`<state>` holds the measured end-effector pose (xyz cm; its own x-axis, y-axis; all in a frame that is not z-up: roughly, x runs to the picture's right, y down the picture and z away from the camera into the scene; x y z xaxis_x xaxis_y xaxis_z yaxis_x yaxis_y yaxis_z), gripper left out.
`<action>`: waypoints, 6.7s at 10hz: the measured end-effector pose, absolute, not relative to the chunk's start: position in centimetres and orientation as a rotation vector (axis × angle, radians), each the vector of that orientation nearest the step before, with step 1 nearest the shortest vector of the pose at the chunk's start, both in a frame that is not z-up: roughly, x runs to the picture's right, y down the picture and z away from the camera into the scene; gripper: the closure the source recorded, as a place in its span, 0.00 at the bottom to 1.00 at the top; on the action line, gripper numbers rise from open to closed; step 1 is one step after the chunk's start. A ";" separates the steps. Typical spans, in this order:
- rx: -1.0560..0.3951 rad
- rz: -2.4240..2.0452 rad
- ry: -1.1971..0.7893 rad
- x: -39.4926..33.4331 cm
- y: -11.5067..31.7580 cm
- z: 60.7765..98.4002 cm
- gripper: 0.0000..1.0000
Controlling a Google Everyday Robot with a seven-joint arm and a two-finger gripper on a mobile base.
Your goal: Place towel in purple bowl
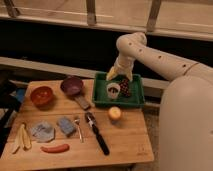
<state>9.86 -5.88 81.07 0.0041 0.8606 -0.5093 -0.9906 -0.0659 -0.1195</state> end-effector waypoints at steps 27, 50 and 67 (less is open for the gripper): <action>-0.599 1.308 0.190 -3.5 -6.3 79.2 0.20; -0.888 0.929 -0.077 -27.3 7.4 75.8 0.20; -0.937 0.759 0.062 -34.5 19.5 81.0 0.63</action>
<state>-34.49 19.50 80.96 0.7433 0.5624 -0.3622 -0.6134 0.3571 -0.7044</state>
